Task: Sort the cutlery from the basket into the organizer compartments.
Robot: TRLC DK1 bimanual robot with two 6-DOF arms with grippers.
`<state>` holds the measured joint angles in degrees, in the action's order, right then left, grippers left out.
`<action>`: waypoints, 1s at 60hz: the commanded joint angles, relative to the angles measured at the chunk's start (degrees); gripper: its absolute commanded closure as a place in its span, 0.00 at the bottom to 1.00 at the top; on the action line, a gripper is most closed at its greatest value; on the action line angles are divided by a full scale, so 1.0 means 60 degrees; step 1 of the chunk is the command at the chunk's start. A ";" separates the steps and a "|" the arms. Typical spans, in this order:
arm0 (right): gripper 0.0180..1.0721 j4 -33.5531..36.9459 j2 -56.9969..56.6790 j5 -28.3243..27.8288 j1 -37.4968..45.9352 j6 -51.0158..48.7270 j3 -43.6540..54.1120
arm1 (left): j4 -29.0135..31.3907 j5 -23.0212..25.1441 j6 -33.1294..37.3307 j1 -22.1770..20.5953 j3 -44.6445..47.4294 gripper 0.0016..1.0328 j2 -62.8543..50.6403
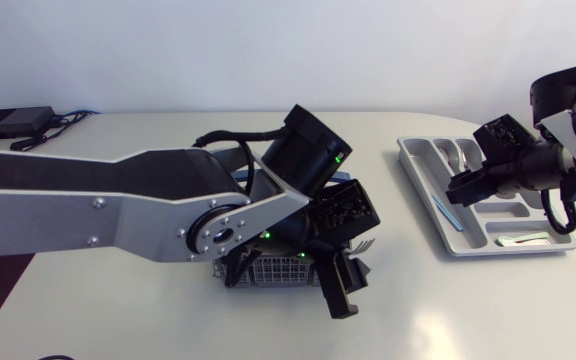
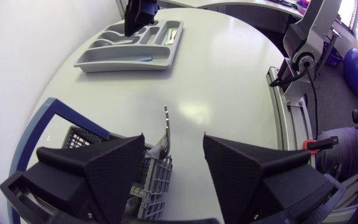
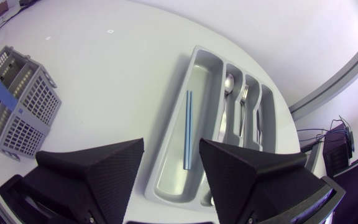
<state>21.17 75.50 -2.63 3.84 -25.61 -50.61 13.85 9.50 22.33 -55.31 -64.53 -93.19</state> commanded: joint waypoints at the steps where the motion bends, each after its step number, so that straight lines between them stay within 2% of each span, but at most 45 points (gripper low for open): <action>1: 0.37 -0.0012 -0.0616 -0.0132 -0.0215 -0.0098 0.0642 | -0.0169 -0.0045 -0.0015 0.0004 -0.0055 0.55 -0.0216; 15: 0.37 0.0354 -0.2491 -0.0381 -0.0976 -0.0054 0.1990 | -0.0491 -0.0030 -0.0103 0.0078 -0.0114 0.73 -0.0318; 28: 0.37 0.0632 -0.3356 -0.0411 -0.1445 -0.0010 0.2458 | -0.0550 -0.0015 -0.0206 0.0107 -0.0187 0.97 -0.0465; 44: 0.37 0.0764 -0.3927 -0.0411 -0.1855 -0.0068 0.2795 | -0.0257 0.0160 -0.0308 0.0253 -0.0260 0.97 -0.0025; 60: 0.37 0.1203 -0.4703 -0.0645 -0.2339 -0.0186 0.2854 | 0.0446 0.0732 -0.0572 0.0634 -0.0656 0.97 0.0941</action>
<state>27.11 49.06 -5.30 -8.99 -25.78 -35.20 15.27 12.82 20.38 -52.62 -65.63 -90.78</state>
